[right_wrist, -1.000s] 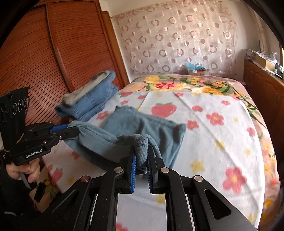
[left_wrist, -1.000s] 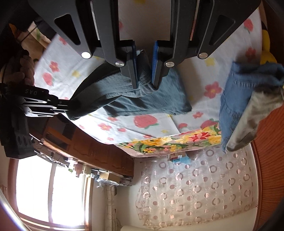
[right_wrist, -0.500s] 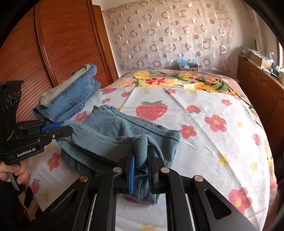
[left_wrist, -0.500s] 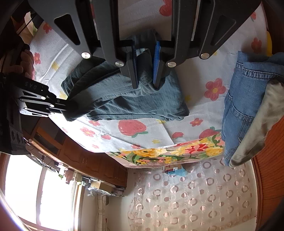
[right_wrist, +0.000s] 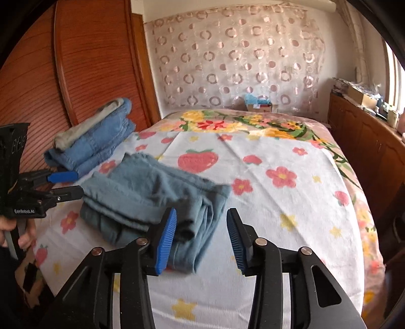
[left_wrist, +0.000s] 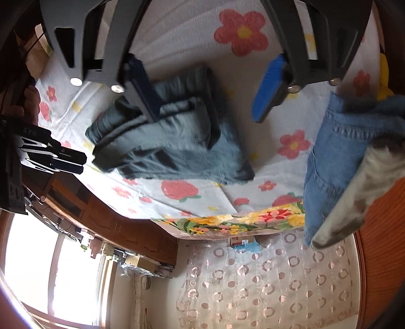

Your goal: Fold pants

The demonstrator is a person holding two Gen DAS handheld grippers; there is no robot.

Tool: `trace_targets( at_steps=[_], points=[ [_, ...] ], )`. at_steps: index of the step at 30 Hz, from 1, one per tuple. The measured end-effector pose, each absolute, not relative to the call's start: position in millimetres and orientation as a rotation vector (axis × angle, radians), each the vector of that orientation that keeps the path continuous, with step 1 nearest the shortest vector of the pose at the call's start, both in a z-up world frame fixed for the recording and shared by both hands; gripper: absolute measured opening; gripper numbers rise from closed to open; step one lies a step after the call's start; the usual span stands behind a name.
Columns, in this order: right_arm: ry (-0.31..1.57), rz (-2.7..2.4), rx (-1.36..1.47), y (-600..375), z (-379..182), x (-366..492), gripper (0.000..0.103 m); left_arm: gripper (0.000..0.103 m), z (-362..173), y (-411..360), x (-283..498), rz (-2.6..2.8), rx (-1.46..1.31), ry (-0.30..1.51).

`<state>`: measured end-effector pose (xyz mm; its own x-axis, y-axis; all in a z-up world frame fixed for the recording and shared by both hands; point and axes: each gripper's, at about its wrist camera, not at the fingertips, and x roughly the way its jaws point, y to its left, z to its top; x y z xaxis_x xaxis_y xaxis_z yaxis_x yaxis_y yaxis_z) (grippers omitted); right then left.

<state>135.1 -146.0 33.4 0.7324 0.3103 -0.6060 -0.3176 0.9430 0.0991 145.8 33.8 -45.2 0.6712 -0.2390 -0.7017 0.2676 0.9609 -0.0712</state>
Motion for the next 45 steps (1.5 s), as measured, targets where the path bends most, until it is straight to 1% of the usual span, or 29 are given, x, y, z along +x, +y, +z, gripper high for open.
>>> trace_targets(
  at_steps=[10,25,30,31,32,34,35,36,41,45],
  points=[
    [0.725,0.354,-0.095,-140,22,133,0.047,0.077,-66,28,152,-0.237,0.101,0.838],
    [0.819,0.330,-0.234,-125,29,172,0.047,0.077,-59,13,197,-0.201,0.171,0.825],
    [0.812,0.363,-0.278,-116,34,185,0.047,0.077,-61,17,208,-0.192,0.146,0.831],
    [0.810,0.381,-0.273,-115,35,187,0.046,0.077,-62,20,210,-0.192,0.136,0.834],
    [0.809,0.398,-0.263,-116,36,190,0.034,0.077,-63,21,210,-0.189,0.132,0.835],
    [0.815,0.429,-0.237,-117,35,198,0.025,0.077,-64,25,213,-0.179,0.119,0.838],
    [0.817,0.431,-0.224,-119,35,202,0.015,0.077,-65,26,213,-0.177,0.114,0.840],
    [0.814,0.435,-0.208,-120,35,207,0.011,0.077,-65,27,214,-0.176,0.107,0.841],
    [0.787,0.418,-0.141,-130,34,224,0.008,0.077,-61,32,212,-0.171,0.092,0.831],
    [0.761,0.363,-0.117,-134,30,231,0.007,0.077,-56,32,204,-0.185,0.087,0.816]
  ],
)
